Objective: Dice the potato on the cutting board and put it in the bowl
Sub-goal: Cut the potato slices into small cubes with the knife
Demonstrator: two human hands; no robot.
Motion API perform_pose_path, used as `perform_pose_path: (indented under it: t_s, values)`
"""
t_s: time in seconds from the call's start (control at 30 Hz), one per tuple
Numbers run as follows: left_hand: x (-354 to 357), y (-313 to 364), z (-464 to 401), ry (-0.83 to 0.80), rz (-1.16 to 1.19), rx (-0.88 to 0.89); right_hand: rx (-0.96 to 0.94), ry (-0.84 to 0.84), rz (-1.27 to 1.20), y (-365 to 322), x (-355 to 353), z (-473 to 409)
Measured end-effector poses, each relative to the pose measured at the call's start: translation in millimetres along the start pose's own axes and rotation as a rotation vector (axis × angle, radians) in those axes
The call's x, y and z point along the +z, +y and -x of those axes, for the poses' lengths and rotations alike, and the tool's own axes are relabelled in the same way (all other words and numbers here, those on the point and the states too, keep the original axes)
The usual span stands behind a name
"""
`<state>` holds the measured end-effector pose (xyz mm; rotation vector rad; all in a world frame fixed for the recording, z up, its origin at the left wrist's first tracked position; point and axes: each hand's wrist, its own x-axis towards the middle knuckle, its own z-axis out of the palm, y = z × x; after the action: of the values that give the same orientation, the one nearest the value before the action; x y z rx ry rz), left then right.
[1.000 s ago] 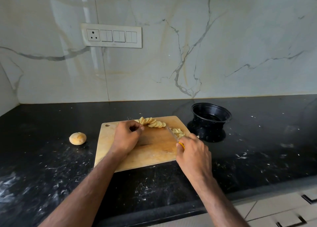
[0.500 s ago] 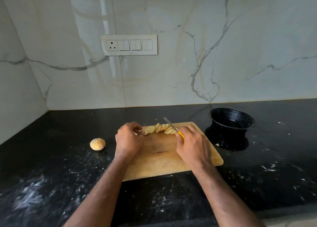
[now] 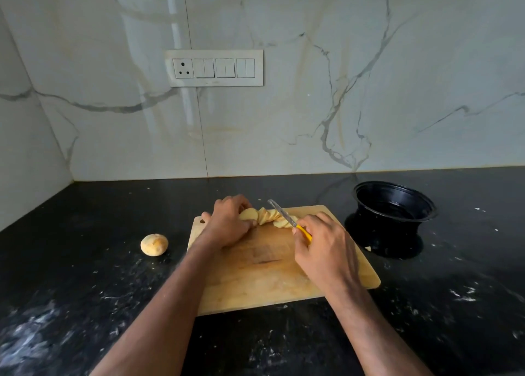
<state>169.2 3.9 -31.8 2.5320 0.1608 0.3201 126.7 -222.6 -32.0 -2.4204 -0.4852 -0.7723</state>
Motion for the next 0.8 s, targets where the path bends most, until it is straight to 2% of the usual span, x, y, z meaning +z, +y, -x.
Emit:
perform_pose_path:
  t_s: [0.13, 0.27, 0.37, 0.5, 0.6, 0.7, 0.8]
  values:
    - [-5.4, 7.1, 8.3, 0.085, 0.151, 0.064, -0.001, 0.01, -0.021, -0.1, 1.2, -0.6]
    - [-12.1, 13.8, 20.5, 0.213, 0.406, 0.104, 0.014, 0.017, -0.026, 0.9, -0.1, 3.3]
    - [-19.0, 19.0, 33.1, 0.117, 0.545, 0.184, 0.029, 0.017, -0.034, 0.3, -2.5, 6.4]
    - [-21.1, 31.2, 48.6, 0.018, 0.519, 0.37, 0.066, 0.011, -0.043, -0.5, -8.4, 10.2]
    - [-14.7, 35.3, 65.9, -0.157, 0.528, 0.52, 0.072, 0.015, -0.037, 0.5, -11.9, 13.5]
    - [-13.0, 28.5, 75.2, -0.289, 0.413, 0.525, 0.083, 0.0, -0.046, -1.4, -14.5, 16.8]
    - [-15.4, 21.3, 77.0, -0.278, 0.344, 0.46, 0.081, -0.021, -0.052, -3.3, -16.8, 18.9]
